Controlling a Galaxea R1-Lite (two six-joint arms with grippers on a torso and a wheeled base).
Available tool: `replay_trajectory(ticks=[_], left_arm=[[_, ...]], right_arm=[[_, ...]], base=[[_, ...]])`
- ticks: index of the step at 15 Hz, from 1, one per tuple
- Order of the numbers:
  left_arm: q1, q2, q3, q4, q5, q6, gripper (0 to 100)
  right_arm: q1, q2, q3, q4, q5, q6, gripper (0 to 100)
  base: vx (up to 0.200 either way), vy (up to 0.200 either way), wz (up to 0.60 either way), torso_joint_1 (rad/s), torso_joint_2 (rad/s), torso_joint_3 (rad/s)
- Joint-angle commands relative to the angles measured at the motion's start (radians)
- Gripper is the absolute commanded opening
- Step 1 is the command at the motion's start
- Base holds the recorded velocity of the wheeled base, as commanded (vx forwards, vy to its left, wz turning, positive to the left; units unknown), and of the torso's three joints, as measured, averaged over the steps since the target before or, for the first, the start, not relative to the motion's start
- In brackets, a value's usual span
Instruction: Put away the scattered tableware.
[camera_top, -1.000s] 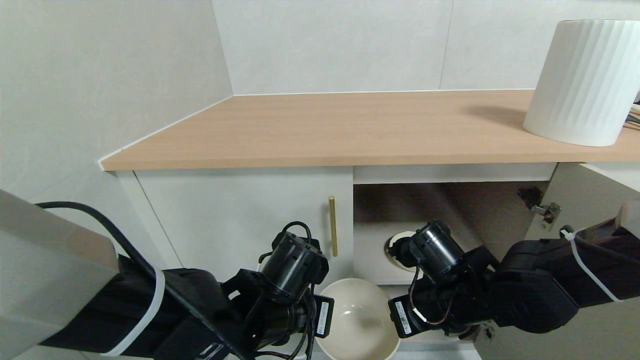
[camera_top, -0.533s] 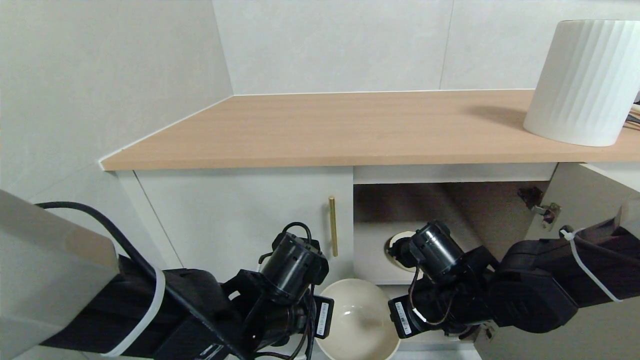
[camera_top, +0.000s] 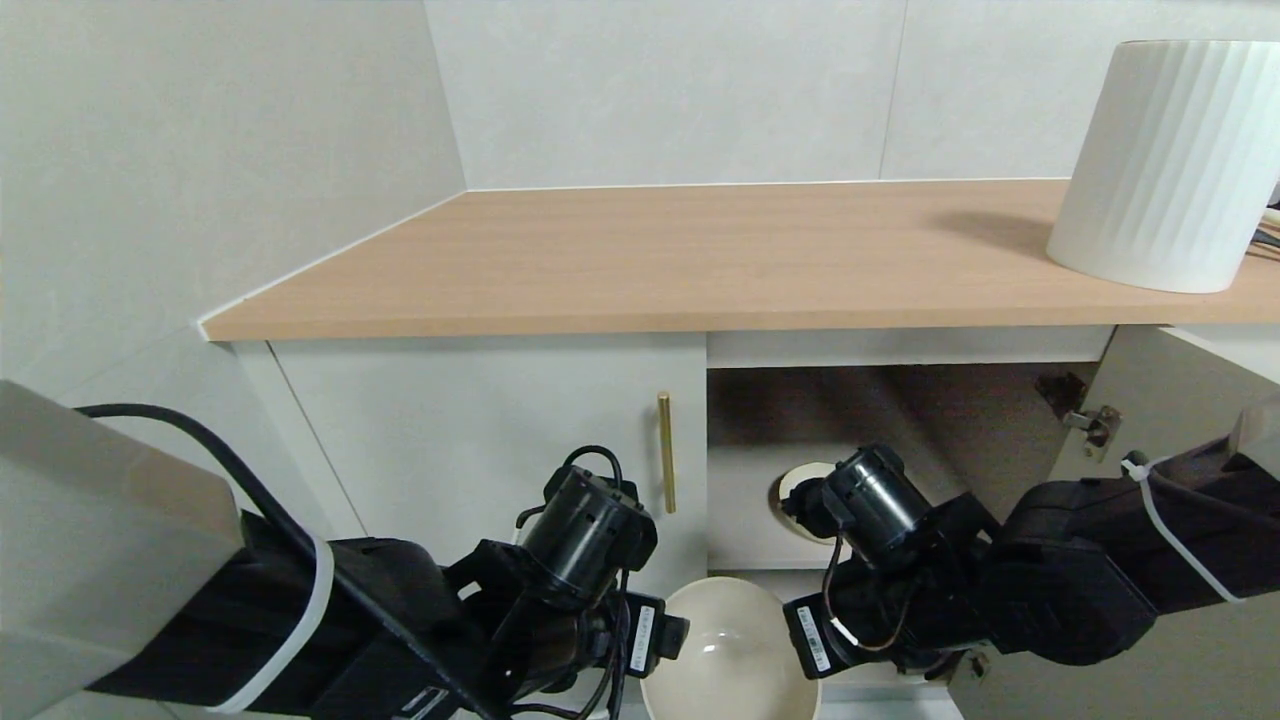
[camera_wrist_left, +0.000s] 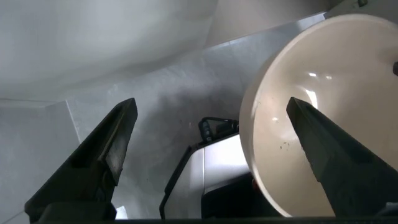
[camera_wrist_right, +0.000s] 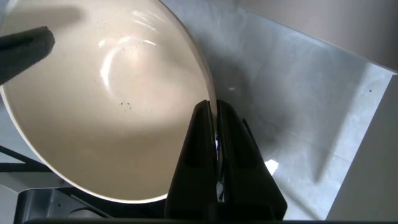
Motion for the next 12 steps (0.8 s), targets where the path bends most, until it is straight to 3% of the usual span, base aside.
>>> replay_trajectory(ticks=[1,5,6,12], left_arm=[[0.0,0.001,0.0,-0.001,-0.001,-0.003,100],[0.0,0.003,-0.001,-0.001,-0.001,-0.003,100],[0.0,0.003,-0.003,-0.001,-0.001,-0.001,100],[0.0,0.003,-0.003,-0.003,-0.001,-0.001,100]], right_arm=[[-0.001,0.009,0.008,0.001,0.0,-0.001,0],[-0.059,0.07,0.011,0.003,-0.078,-0.007,0],[-0.115,0.089,0.002,0.001,-0.098,-0.007,0],[-0.279,0.096,-0.066,-0.006,-0.104,0.005,0]], base=[[0.0,0.0,0.0,0.0,0.0,0.0],[0.0,0.0,0.0,0.0,0.0,0.0],[0.0,0.0,0.0,0.0,0.0,0.0],[0.0,0.0,0.0,0.0,0.0,0.0]])
